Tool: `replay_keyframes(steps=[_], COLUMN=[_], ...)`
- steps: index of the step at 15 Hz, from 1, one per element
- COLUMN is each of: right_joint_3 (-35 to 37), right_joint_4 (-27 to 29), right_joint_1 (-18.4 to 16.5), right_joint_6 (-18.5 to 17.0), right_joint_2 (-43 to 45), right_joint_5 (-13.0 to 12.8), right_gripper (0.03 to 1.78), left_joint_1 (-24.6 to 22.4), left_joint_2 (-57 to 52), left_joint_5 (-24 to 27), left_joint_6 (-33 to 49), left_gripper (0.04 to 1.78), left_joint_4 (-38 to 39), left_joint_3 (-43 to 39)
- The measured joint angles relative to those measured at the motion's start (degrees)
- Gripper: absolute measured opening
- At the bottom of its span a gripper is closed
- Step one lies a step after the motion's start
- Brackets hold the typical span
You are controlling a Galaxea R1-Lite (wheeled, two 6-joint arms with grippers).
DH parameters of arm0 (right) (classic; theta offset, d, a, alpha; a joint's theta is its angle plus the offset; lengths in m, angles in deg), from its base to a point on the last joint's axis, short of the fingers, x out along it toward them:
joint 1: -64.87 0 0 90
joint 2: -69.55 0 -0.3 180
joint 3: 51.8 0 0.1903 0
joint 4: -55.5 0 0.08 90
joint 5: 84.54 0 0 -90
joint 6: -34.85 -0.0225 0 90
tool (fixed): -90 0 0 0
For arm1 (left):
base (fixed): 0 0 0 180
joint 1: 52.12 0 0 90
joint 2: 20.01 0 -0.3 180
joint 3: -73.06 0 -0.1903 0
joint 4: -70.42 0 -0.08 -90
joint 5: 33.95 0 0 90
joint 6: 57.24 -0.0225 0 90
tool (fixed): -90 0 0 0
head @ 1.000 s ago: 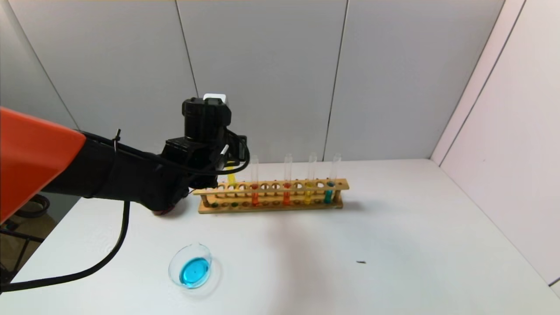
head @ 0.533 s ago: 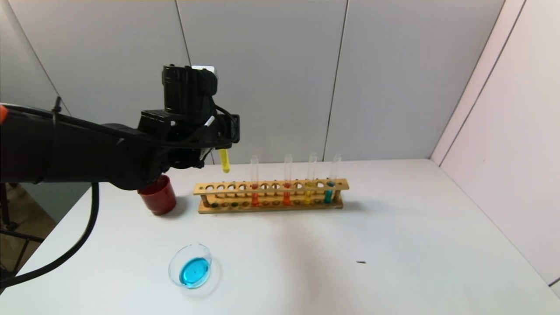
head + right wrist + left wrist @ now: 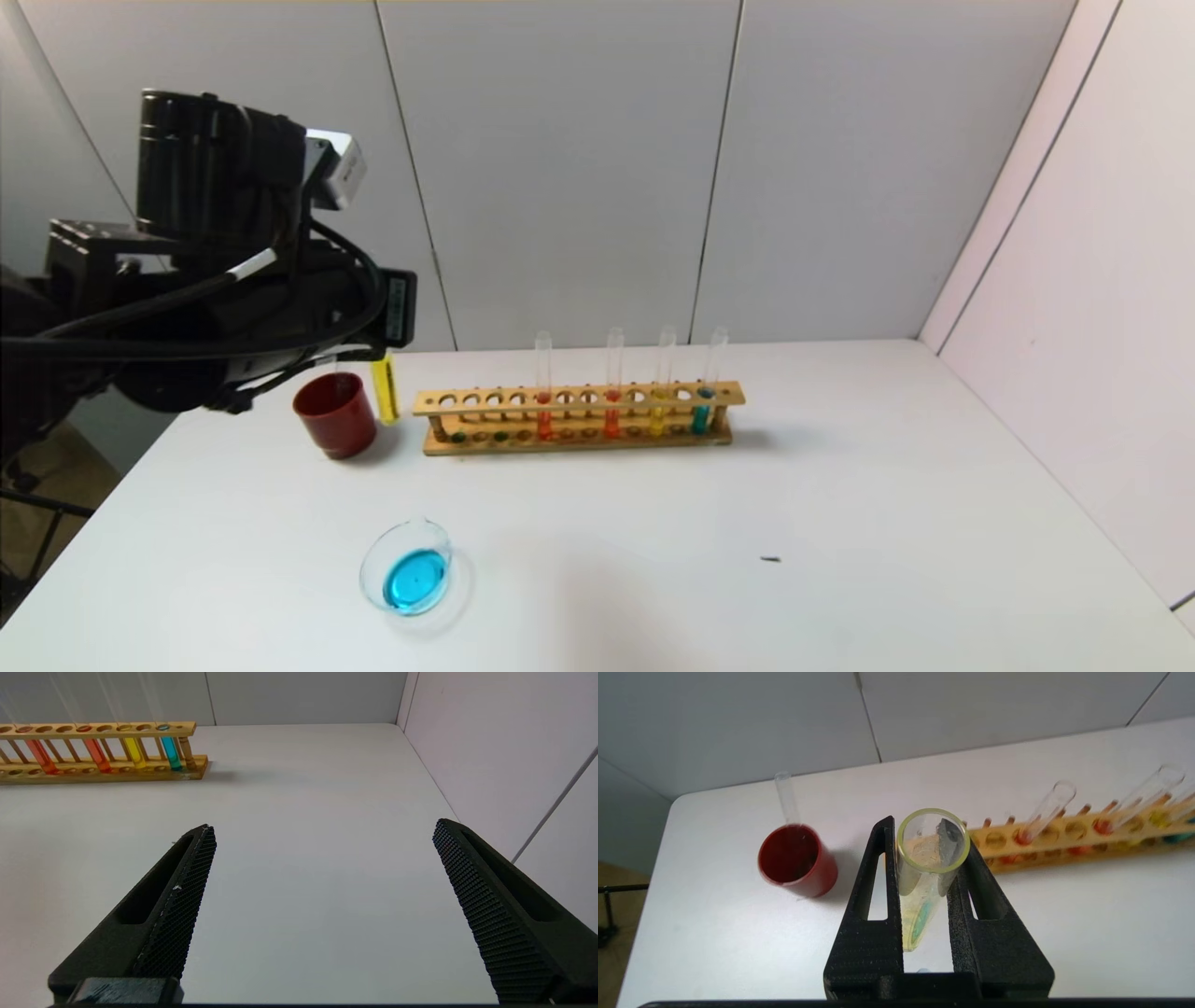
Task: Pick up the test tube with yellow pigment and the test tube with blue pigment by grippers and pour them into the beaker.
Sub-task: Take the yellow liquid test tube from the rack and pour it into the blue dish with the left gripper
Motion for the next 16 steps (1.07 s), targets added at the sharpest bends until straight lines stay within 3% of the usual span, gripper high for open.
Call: replay_keyframes(steps=[7, 16], right_joint_3=[0.0, 0.0], right_joint_4=[0.0, 0.0], right_joint_1=[0.0, 0.0], right_joint_6=[0.0, 0.0], right_joint_2=[0.0, 0.0], right_joint_5=[0.0, 0.0], right_gripper=[1.70, 1.70], left_joint_1=[-1.5, -1.7], left_joint_2=[-11.5, -9.3], left_joint_5=[0.0, 0.2], left_joint_6=[-7.7, -15.8], left_gripper=[0.32, 0.32], left_joint_4=[-11.2, -12.4], left_joint_3=[-8.7, -14.7])
